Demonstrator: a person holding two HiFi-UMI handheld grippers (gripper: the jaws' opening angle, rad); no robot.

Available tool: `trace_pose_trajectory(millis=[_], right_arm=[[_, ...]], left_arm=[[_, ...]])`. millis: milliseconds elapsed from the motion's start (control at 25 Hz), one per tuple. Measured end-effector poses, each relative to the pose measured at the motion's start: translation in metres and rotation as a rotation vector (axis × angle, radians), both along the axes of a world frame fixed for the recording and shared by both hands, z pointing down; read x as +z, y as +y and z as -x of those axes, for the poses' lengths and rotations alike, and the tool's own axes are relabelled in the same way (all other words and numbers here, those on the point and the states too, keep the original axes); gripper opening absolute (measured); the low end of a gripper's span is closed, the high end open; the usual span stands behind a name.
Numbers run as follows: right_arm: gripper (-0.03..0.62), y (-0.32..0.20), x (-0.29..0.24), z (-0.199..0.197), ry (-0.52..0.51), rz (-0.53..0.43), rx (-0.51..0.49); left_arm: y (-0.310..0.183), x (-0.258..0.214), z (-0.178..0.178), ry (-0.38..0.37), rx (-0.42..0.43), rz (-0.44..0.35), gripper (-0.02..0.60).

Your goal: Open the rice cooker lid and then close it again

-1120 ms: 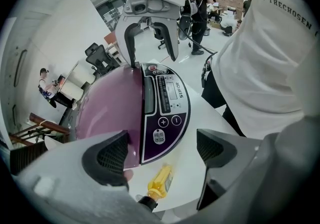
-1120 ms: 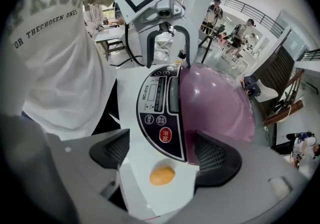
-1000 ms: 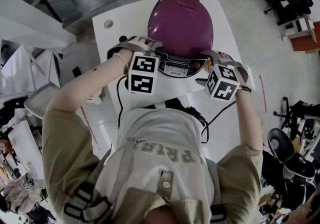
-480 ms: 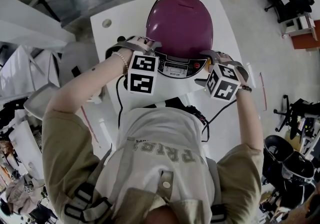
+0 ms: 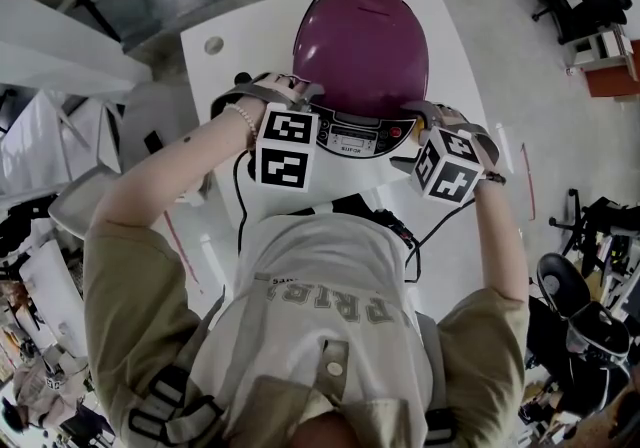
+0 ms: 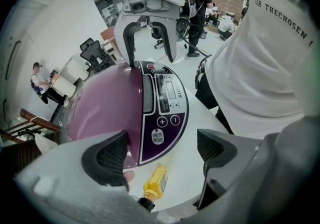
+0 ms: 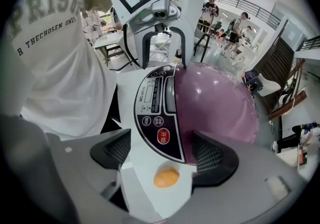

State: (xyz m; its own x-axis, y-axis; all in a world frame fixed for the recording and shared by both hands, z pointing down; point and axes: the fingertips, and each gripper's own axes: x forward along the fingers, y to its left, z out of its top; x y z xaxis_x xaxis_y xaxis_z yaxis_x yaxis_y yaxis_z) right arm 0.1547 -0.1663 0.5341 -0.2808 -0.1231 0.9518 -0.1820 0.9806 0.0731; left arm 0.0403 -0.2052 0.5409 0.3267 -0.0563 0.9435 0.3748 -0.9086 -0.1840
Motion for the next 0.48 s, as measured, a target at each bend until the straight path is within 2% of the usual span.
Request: trace_pose_trajectory(millis=[280,480], right_arm=[[0.379,0.0028,0.0026,-0.0001,0.001,-0.002,-0.016],[0.379,0.0022,0.0014,0.0016,-0.035,-0.009,0.006]], left_arm=[[0.0017,0.0007,0.0005,-0.005,-0.004,0.011,0.448],[-0.0003,-0.0039,-0.0017,0.016,-0.040,0.063,0.417]])
